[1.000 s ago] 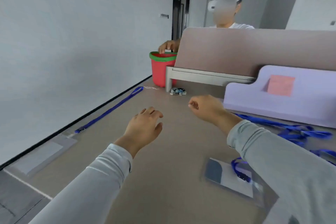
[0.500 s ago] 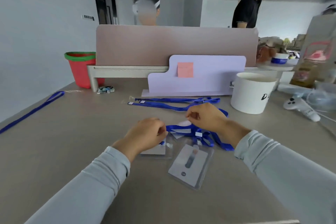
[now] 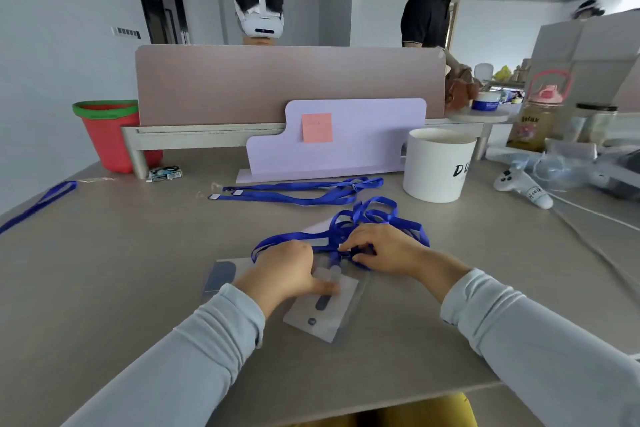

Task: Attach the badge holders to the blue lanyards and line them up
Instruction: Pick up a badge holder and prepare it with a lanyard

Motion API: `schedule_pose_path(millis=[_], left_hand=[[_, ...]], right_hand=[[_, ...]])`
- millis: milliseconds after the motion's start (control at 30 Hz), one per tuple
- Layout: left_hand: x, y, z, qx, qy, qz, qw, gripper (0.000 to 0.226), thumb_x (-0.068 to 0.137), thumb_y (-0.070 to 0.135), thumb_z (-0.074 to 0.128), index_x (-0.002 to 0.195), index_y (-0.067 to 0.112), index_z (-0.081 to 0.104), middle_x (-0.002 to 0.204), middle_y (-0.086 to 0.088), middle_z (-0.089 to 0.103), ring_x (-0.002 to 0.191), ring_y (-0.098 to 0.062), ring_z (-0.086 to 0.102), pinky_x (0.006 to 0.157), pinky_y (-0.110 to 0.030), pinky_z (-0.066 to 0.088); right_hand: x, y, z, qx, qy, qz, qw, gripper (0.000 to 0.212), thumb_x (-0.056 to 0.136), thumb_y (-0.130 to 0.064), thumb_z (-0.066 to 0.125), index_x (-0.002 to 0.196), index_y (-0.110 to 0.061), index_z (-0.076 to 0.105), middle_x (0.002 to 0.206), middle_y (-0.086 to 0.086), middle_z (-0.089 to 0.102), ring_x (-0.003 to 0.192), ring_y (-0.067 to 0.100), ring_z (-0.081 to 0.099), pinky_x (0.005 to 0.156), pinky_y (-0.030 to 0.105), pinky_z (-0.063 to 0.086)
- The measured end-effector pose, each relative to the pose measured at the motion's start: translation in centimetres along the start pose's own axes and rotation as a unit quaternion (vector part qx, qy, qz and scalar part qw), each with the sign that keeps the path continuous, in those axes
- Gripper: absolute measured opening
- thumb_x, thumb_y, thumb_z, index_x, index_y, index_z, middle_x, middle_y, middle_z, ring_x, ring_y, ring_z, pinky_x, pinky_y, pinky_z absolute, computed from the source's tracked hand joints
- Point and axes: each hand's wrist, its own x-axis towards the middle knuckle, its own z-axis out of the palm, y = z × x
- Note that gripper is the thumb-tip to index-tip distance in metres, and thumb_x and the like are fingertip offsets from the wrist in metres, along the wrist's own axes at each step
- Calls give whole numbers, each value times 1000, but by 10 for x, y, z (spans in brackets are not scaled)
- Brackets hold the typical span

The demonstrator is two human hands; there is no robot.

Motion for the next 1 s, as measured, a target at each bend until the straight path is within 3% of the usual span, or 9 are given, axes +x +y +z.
schedule_pose_path(millis=[167, 333, 467, 500, 600, 733, 833, 933, 1000], left_hand=[[0, 2, -8, -50, -43, -22, 998, 55, 69, 62, 66, 60, 16, 37, 58, 1, 34, 51, -15, 31, 49, -27, 21], [0, -15, -32, -167, -8, 19, 986, 37, 74, 38, 73, 86, 17, 45, 79, 3, 46, 71, -17, 43, 60, -28, 31], [-1, -27, -58, -142, 41, 70, 987, 32, 80, 31, 70, 103, 16, 53, 100, 4, 55, 96, -19, 54, 79, -31, 43], [-2, -29, -64, -124, 53, 81, 988, 27, 81, 33, 67, 99, 17, 55, 102, 2, 57, 93, -18, 56, 78, -32, 45], [-5, -32, -77, -78, 38, 82, 993, 14, 90, 33, 54, 100, 24, 51, 101, 2, 52, 66, -6, 47, 54, -26, 43], [-7, -35, -83, -37, -3, 57, 998, 27, 91, 29, 47, 117, 26, 49, 111, 3, 51, 65, -7, 46, 53, -28, 46], [-5, -40, -79, -27, 40, 50, 998, 11, 85, 30, 51, 93, 23, 53, 92, 5, 48, 62, -9, 42, 53, -22, 32], [5, -51, -70, -11, 101, 63, 993, 33, 82, 43, 55, 78, 11, 53, 78, -7, 54, 64, -15, 41, 56, -28, 30], [11, -58, -67, -6, 123, 62, 990, 40, 80, 53, 56, 70, 14, 51, 67, -1, 50, 58, -14, 41, 53, -28, 28]], right_hand=[[1, 3, -2, 3, 9, 1, 1000, 29, 88, -19, 60, 115, -29, 63, 120, -8, 58, 98, 4, 54, 92, 20, 44], [5, 8, -5, 28, 79, -4, 996, 27, 86, -15, 60, 110, -28, 64, 115, -10, 59, 98, 4, 53, 95, 26, 46], [8, 0, -12, 91, 80, -28, 992, 44, 86, -2, 55, 123, -26, 57, 121, -14, 55, 98, -10, 48, 91, 2, 35], [10, -3, -12, 106, 65, -30, 992, 47, 86, -2, 55, 125, -29, 55, 126, -14, 53, 105, -7, 48, 94, 5, 35], [14, -10, -11, 139, 15, -14, 990, 51, 89, -11, 57, 131, -37, 46, 135, -15, 47, 120, 3, 45, 104, 23, 36], [21, -18, -8, 165, -11, -5, 986, 48, 91, -15, 57, 132, -36, 44, 126, -19, 46, 114, -1, 41, 103, 21, 33], [30, -21, -5, 218, -23, -19, 976, 36, 89, -16, 60, 120, -34, 57, 124, -16, 56, 114, 2, 50, 104, 24, 37], [39, -21, -6, 254, -37, -29, 966, 19, 88, -15, 61, 103, -27, 65, 110, -10, 65, 105, 3, 58, 97, 20, 42], [44, -19, -8, 281, -46, -29, 958, 14, 88, -13, 60, 96, -24, 65, 104, -4, 67, 100, 8, 62, 91, 19, 46]])
